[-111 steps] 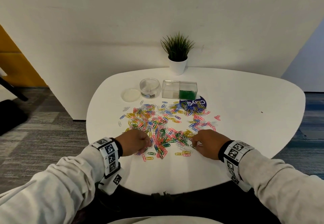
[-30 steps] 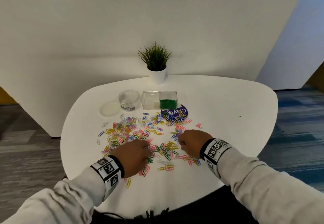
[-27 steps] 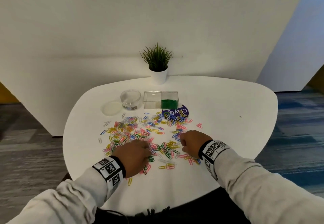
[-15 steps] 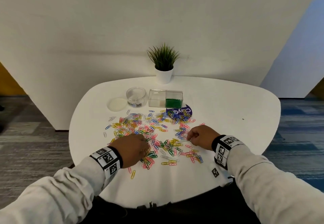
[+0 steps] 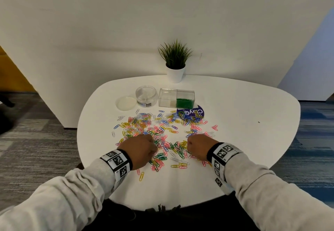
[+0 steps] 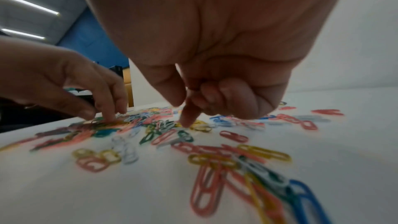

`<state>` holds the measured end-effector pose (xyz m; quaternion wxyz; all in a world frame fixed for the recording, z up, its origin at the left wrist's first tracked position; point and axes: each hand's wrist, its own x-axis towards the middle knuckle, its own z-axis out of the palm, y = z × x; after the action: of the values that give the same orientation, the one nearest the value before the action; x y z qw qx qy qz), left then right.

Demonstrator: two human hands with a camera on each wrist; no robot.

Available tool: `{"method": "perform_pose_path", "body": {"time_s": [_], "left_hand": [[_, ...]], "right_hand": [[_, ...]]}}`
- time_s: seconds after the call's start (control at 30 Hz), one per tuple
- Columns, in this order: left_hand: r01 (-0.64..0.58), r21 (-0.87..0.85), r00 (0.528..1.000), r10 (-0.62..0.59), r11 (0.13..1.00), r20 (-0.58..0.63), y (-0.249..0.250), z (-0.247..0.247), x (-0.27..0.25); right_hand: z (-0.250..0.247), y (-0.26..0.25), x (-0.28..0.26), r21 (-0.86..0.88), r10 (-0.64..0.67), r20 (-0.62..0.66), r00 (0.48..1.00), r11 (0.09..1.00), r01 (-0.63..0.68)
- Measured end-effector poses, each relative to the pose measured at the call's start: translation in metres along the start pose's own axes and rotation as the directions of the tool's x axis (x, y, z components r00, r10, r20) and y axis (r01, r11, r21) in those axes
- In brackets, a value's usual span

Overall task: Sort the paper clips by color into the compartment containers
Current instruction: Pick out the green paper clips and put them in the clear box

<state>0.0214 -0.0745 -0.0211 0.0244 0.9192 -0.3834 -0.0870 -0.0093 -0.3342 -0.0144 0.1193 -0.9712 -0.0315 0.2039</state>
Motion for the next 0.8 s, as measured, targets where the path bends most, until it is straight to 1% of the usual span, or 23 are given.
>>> {"method": "perform_pose_path", "body": {"time_s": [0.07, 0.13, 0.2, 0.33, 0.43, 0.5, 0.53, 0.57, 0.6, 0.63, 0.7, 0.73, 0.77, 0.8], "left_hand": [[-0.012, -0.024, 0.999, 0.011, 1.0, -0.038, 0.002, 0.001, 0.003], [-0.027, -0.043, 0.998, 0.025, 0.999, -0.056, 0.008, 0.003, 0.005], [-0.012, -0.044, 0.999, 0.01, 0.999, -0.045, 0.011, 0.006, 0.007], [0.059, -0.03, 0.998, -0.059, 0.998, -0.015, 0.009, 0.009, 0.007], [0.053, -0.063, 0.998, -0.055, 0.997, -0.027, 0.002, 0.01, 0.006], [0.051, -0.103, 0.998, -0.054, 0.993, -0.031, 0.001, 0.008, 0.005], [0.063, -0.146, 0.997, -0.069, 0.987, -0.035, 0.001, 0.005, 0.004], [0.103, -0.218, 0.993, -0.113, 0.97, -0.032, 0.002, 0.002, 0.004], [0.165, -0.317, 0.983, -0.182, 0.934, -0.024, 0.002, -0.004, 0.004], [0.233, -0.423, 0.966, -0.259, 0.876, -0.004, 0.001, -0.009, 0.005], [0.313, -0.607, 0.93, -0.364, 0.73, 0.043, -0.002, -0.016, 0.005], [0.334, -0.692, 0.918, -0.388, 0.64, 0.085, -0.004, -0.018, 0.005], [0.349, -0.781, 0.907, -0.398, 0.519, 0.14, -0.006, -0.019, 0.004], [0.359, -0.862, 0.893, -0.4, 0.359, 0.205, -0.007, -0.019, 0.003]], "right_hand": [[0.008, 0.0, 0.003, -0.099, 0.01, -0.032, 0.999, 0.995, -0.013], [0.012, 0.003, 0.006, -0.136, 0.007, -0.055, 0.998, 0.991, -0.014], [0.012, 0.005, 0.009, -0.108, 0.015, -0.049, 0.999, 0.994, -0.02], [0.006, 0.013, 0.007, -0.047, 0.034, -0.023, 0.999, 0.998, -0.035], [0.004, 0.016, 0.004, -0.014, 0.029, -0.029, 0.999, 0.999, -0.029], [0.003, 0.018, 0.004, 0.003, 0.025, -0.024, 0.999, 1.0, -0.025], [0.004, 0.019, 0.004, 0.01, 0.029, -0.018, 0.999, 1.0, -0.028], [0.004, 0.02, 0.003, 0.011, 0.035, -0.011, 0.999, 0.999, -0.035], [0.004, 0.02, 0.003, 0.007, 0.037, -0.009, 0.999, 0.999, -0.037], [0.003, 0.02, 0.003, 0.001, 0.04, -0.01, 0.999, 0.999, -0.04], [-0.001, 0.021, 0.002, 0.009, 0.043, -0.025, 0.999, 0.999, -0.043], [-0.004, 0.023, 0.002, 0.017, 0.039, -0.037, 0.999, 0.999, -0.039], [-0.007, 0.024, 0.003, 0.022, 0.033, -0.045, 0.998, 0.999, -0.032], [-0.009, 0.025, 0.003, 0.023, 0.027, -0.047, 0.999, 0.999, -0.026]]}}
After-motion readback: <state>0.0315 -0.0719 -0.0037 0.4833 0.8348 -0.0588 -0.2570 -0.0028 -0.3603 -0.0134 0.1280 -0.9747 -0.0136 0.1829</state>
